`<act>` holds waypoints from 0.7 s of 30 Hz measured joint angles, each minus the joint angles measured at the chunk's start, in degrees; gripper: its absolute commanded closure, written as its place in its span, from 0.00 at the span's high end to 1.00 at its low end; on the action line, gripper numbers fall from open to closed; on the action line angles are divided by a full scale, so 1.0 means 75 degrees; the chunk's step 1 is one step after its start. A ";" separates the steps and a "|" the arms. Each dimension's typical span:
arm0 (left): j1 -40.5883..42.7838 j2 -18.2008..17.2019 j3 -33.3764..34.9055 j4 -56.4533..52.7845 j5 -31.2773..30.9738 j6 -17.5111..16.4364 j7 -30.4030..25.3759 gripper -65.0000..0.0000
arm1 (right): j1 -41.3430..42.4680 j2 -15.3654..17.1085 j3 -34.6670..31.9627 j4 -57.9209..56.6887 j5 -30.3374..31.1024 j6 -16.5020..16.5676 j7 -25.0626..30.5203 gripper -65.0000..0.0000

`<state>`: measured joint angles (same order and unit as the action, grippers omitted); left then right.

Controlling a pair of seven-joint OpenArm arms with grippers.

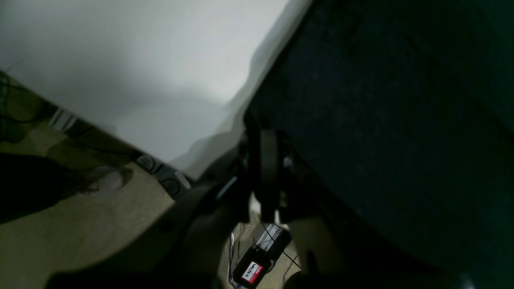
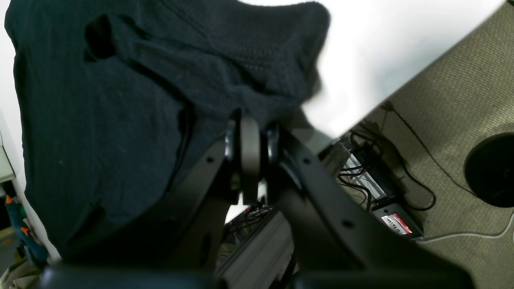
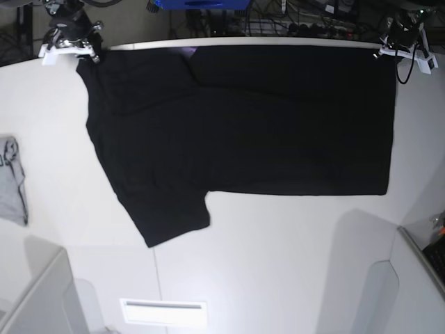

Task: Fold the T-shirt properly
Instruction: 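Pull the held shoulders further toward the robot, flattening the shirt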

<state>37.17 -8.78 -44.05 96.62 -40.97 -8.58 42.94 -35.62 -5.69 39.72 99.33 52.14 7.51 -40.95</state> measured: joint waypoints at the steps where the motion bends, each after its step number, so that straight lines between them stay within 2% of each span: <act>1: -0.0003 0.0003 0.0000 0.0003 0.0003 0.0026 0.0000 0.00 | 0.0000 0.0000 0.0000 0.0000 0.0000 0.0000 0.0000 0.00; 10: -0.0023 0.0003 0.0000 0.0017 0.0026 0.0026 -0.0003 0.00 | 0.0000 -0.0003 0.0023 0.0000 0.0003 0.0000 -0.0041 0.00; 11: -0.0026 0.0003 0.0000 0.0020 0.0026 0.0026 -0.0003 0.00 | 0.0000 -0.0003 0.0023 0.0000 0.0000 0.0000 -0.0041 0.03; 13: -0.0026 0.0003 0.0000 0.0020 0.0026 0.0026 -0.0003 0.00 | 0.0000 -0.0009 0.0026 0.0000 0.0032 0.0006 -0.0020 0.20; 16: -0.0023 0.0003 0.0000 0.0026 0.0026 0.0029 -0.0006 0.24 | 0.0000 -0.0006 0.0044 0.0050 0.0079 0.0017 0.0044 0.37; 19: -0.0023 0.0009 -0.0052 0.0026 0.0041 0.0023 0.0003 0.48 | 0.0000 -0.0006 0.0055 0.0055 0.0114 0.0038 0.0067 0.38; 21: -0.0055 0.0070 -0.0408 0.0026 -0.0006 -0.0006 0.0023 0.62 | 0.0000 -0.0009 0.0061 0.0055 0.0114 0.0038 0.0067 0.38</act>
<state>36.75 -8.25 -47.11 96.82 -41.01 -8.62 43.11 -35.62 -5.76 40.18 99.74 52.99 7.79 -40.45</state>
